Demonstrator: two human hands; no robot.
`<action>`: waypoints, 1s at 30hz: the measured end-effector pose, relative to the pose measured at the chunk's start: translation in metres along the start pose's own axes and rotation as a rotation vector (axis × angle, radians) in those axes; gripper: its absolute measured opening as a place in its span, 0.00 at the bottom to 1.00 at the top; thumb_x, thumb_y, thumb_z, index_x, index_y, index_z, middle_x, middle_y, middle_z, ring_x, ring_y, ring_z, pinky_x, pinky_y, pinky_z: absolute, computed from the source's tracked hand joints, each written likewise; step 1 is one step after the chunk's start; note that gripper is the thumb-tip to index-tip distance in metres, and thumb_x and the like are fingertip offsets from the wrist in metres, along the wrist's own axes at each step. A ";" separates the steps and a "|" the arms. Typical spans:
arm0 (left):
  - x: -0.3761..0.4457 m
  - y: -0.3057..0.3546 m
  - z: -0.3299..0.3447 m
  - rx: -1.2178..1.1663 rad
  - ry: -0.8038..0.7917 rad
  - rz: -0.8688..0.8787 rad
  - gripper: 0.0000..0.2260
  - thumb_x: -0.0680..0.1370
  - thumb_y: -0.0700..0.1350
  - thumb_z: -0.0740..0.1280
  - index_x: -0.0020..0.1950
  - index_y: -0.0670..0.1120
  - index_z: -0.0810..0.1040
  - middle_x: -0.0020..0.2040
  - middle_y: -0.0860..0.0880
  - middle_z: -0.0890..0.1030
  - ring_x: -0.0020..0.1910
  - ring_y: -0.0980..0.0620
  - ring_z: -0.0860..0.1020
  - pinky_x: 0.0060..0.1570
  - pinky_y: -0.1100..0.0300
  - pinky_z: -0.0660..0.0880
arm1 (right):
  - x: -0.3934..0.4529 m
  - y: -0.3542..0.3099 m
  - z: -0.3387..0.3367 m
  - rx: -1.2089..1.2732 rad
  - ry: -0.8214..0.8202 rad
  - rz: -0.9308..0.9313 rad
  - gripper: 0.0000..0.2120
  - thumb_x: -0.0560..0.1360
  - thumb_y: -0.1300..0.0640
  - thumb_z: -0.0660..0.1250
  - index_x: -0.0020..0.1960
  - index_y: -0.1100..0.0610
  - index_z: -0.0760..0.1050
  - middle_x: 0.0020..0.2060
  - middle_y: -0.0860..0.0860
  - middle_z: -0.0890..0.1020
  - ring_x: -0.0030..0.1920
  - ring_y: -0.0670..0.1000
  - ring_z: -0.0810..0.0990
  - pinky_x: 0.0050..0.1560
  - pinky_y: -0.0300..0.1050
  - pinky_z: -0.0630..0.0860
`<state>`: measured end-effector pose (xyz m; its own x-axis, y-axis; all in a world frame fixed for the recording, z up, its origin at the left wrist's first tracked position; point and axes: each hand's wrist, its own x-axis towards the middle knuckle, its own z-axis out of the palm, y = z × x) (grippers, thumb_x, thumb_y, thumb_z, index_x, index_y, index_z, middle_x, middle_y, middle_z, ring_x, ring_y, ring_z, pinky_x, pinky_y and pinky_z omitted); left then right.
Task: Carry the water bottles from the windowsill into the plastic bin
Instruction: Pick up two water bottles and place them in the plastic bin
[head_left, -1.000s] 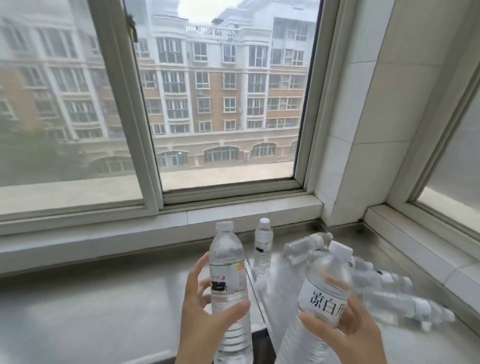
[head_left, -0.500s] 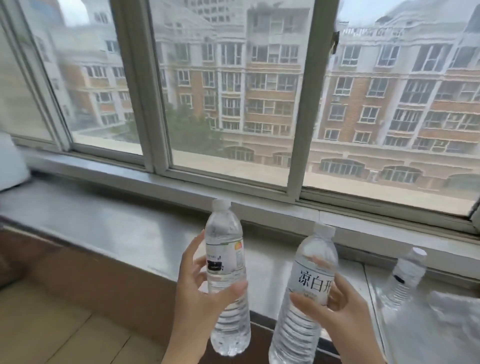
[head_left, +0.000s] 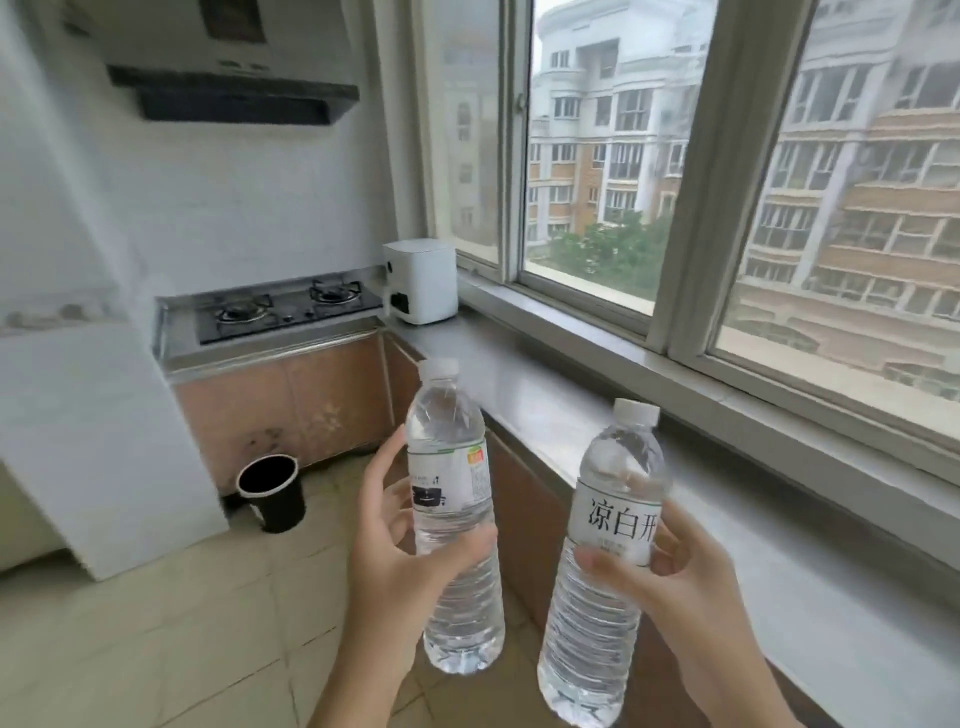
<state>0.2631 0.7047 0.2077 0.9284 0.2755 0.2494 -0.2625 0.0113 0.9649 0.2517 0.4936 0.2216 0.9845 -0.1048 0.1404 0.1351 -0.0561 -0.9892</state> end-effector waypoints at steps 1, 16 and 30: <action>0.008 0.000 -0.023 0.008 0.050 0.007 0.45 0.53 0.47 0.82 0.63 0.74 0.71 0.58 0.54 0.82 0.56 0.56 0.82 0.58 0.46 0.79 | 0.009 0.001 0.026 0.005 -0.052 -0.007 0.24 0.59 0.66 0.80 0.49 0.46 0.80 0.41 0.48 0.87 0.42 0.48 0.85 0.40 0.41 0.79; 0.087 -0.020 -0.264 0.090 0.761 0.030 0.45 0.53 0.46 0.82 0.65 0.71 0.71 0.56 0.52 0.84 0.57 0.52 0.82 0.60 0.40 0.77 | 0.124 0.004 0.347 0.006 -0.816 -0.115 0.20 0.62 0.66 0.79 0.49 0.49 0.81 0.43 0.49 0.86 0.44 0.50 0.84 0.45 0.45 0.80; 0.237 -0.037 -0.410 0.185 1.139 0.044 0.42 0.54 0.45 0.81 0.63 0.71 0.73 0.54 0.52 0.85 0.53 0.51 0.84 0.55 0.46 0.80 | 0.255 0.015 0.617 0.072 -1.200 -0.111 0.19 0.61 0.64 0.80 0.48 0.50 0.80 0.41 0.48 0.86 0.43 0.49 0.84 0.42 0.40 0.80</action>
<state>0.3853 1.1635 0.1968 0.1193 0.9808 0.1545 -0.1590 -0.1347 0.9780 0.5739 1.0788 0.2173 0.4384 0.8886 0.1350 0.1935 0.0534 -0.9796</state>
